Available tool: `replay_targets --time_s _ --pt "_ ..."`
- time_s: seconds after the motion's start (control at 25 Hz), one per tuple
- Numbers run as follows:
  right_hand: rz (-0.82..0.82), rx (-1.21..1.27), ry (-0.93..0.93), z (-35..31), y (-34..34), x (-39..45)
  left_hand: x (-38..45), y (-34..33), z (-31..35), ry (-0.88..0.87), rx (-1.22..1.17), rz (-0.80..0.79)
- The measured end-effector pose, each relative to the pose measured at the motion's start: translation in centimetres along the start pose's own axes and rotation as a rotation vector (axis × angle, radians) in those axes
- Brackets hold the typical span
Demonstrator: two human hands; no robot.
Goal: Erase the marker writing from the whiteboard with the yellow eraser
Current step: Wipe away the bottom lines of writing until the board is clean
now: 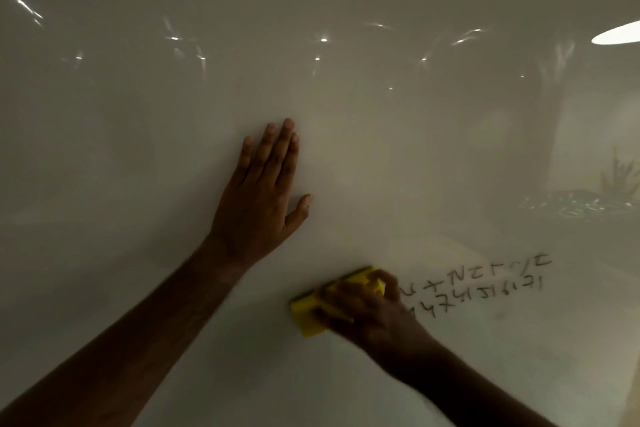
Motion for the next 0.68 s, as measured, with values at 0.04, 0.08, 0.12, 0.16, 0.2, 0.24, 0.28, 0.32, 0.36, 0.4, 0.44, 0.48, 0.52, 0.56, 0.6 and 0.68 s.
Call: replay_targets --time_s 0.04,0.08,0.12,0.16,0.2,0.24,0.28,0.32,0.36,0.4,0.44,0.48,0.52,0.56,0.6,0.68 --pt "-0.031 -0.012 0.052 -1.3 -1.2 -1.6 0.0 0.0 0.0 -0.008 0.001 0.003" --pt "-0.050 -0.027 0.085 -1.7 -1.9 -3.1 0.0 0.1 -0.2 -0.014 0.000 0.006" --pt "-0.050 -0.048 0.102 -1.3 -2.0 -4.4 0.0 0.1 -0.3 -0.018 0.001 0.008" --pt "-0.048 -0.065 0.102 -0.4 -1.6 -5.4 -0.1 0.2 -0.3 -0.017 0.001 0.008" --pt "-0.048 -0.076 0.090 0.8 -0.9 -5.9 -0.1 0.2 -0.3 -0.017 0.001 0.008" --pt "-0.040 -0.084 0.064 2.3 0.1 -6.1 0.0 0.2 -0.2 -0.015 -0.001 0.006" --pt "-0.020 -0.080 0.016 3.9 1.1 -6.0 0.0 0.2 -0.1 -0.012 -0.005 0.004" --pt "0.015 -0.063 -0.054 5.6 2.4 -5.2 0.0 0.1 0.0 -0.010 -0.007 0.003" --pt "0.056 -0.040 -0.139 7.2 3.7 -3.9 0.1 0.1 0.2 -0.007 -0.006 0.004" --pt "0.094 -0.016 -0.226 8.4 5.0 -2.5 0.1 0.1 0.4 -0.002 -0.003 0.006" --pt "0.127 0.001 -0.291 9.1 6.0 -1.1 0.3 0.0 0.6 0.005 0.000 0.009" --pt "0.147 0.014 -0.326 9.2 6.4 -0.1 0.4 0.0 0.7 0.010 0.000 0.014" --pt "0.154 0.024 -0.336 9.0 6.2 0.3 0.5 0.0 0.9 0.010 -0.005 0.018" --pt "0.146 0.037 -0.333 8.7 5.7 0.1 0.6 -0.1 1.1 0.010 -0.009 0.023" --pt "0.128 0.048 -0.306 8.2 4.8 -0.6 0.8 -0.1 1.2 0.013 -0.009 0.028" --pt "0.073 0.040 -0.192 6.1 2.4 -3.3 0.8 -0.1 1.3 0.017 -0.012 0.033"
Point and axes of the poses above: each hand's wrist, its own x-axis towards the middle knuckle, its own y-axis out of the back of the hand, z = x × y, the point moved 7 cm from there along x, towards the middle knuckle, and after that the axes turned 3 degrees about -z, right-handed, at the moved point
